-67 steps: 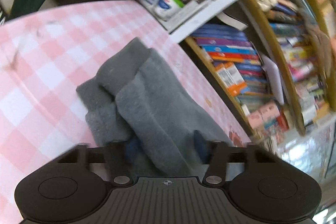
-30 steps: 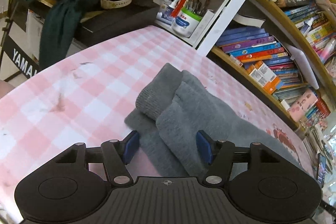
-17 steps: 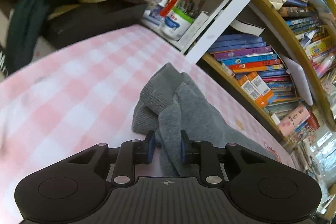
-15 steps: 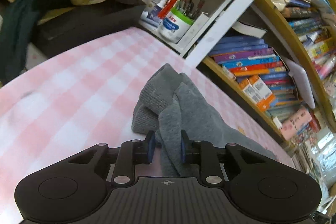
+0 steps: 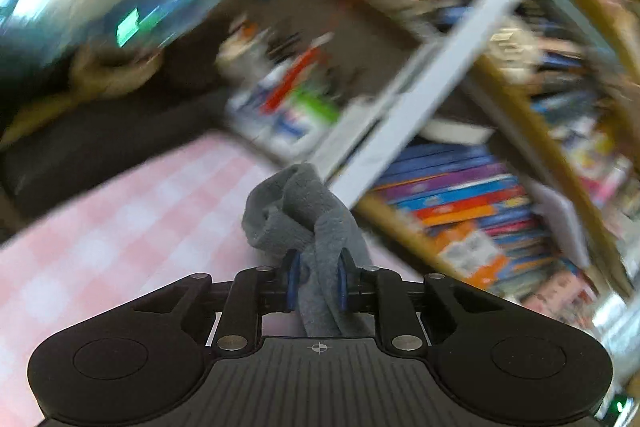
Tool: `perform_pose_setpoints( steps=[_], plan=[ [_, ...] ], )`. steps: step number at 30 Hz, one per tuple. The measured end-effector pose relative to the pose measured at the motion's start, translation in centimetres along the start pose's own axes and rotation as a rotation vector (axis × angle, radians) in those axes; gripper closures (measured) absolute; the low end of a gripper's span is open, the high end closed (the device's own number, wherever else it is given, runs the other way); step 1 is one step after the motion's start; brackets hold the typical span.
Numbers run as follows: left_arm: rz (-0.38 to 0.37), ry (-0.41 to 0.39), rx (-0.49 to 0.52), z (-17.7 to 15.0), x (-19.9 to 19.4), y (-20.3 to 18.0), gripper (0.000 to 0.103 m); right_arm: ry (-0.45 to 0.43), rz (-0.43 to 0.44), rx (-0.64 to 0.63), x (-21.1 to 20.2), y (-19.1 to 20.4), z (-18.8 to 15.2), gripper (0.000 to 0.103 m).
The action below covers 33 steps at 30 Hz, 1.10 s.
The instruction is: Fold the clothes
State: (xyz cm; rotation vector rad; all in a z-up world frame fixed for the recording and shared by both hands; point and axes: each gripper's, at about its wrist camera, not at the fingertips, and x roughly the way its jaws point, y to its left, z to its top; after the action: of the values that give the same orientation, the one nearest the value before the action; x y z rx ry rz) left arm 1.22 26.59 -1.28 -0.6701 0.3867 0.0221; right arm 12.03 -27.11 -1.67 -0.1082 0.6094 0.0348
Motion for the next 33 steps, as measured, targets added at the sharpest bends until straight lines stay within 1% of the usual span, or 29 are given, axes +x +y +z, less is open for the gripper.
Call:
perform_pose_setpoints(
  steps=[3,4,6,8,9,10,11,12,14,16,19,21,26,29,33],
  plan=[
    [0.041,0.026,-0.054,-1.2,0.5,1.7,0.086,-0.005,0.002,-0.003,0.0,0.0,-0.1,0.043],
    [0.042,0.025,-0.067,-1.4,0.4,1.9,0.085,-0.006,0.003,-0.004,-0.1,0.0,-0.1,0.043],
    [0.046,0.026,-0.081,-1.4,0.4,1.9,0.083,-0.01,-0.009,-0.011,-0.1,0.1,-0.1,0.037],
    [0.053,0.033,-0.082,-1.3,0.4,2.0,0.075,-0.019,-0.037,-0.02,-0.3,0.4,-0.1,0.032],
    [0.056,0.037,-0.08,-1.3,0.5,2.0,0.073,-0.026,-0.052,-0.022,-0.5,0.6,-0.1,0.031],
    [0.062,0.045,-0.079,-1.4,0.6,1.9,0.064,-0.042,-0.06,-0.016,-0.8,0.8,-0.1,0.03],
    [0.067,0.053,-0.078,-1.4,0.8,1.8,0.048,-0.058,-0.068,-0.009,-1.2,0.9,-0.2,0.028],
    [0.065,0.064,-0.081,-1.6,1.0,1.9,0.042,-0.084,-0.07,0.003,-2.0,1.1,-0.1,0.024],
    [0.052,0.07,-0.067,-1.8,1.1,1.8,0.035,-0.139,-0.072,0.03,-3.6,1.6,-0.1,0.021],
    [0.061,0.07,-0.032,-2.0,1.2,1.3,0.031,-0.193,-0.04,0.043,-5.3,2.5,0.1,0.018],
    [0.064,0.065,0.025,-2.4,1.4,0.6,0.026,-0.232,0.042,-0.007,-6.9,5.0,0.5,0.016],
    [0.071,0.064,0.065,-2.6,1.5,0.2,0.024,-0.223,0.109,-0.053,-7.1,7.2,0.5,0.014],
    [0.07,0.062,0.117,-2.9,1.7,-0.3,0.018,-0.194,0.265,-0.156,-6.9,12.9,0.3,0.013],
    [0.058,0.06,0.106,-2.9,1.6,-0.2,0.016,-0.171,0.329,-0.191,-6.4,15.9,0.3,0.012],
    [0.054,0.061,0.106,-3.0,1.6,-0.1,0.016,-0.145,0.371,-0.231,-6.2,18.9,0.2,0.011]
  ],
)
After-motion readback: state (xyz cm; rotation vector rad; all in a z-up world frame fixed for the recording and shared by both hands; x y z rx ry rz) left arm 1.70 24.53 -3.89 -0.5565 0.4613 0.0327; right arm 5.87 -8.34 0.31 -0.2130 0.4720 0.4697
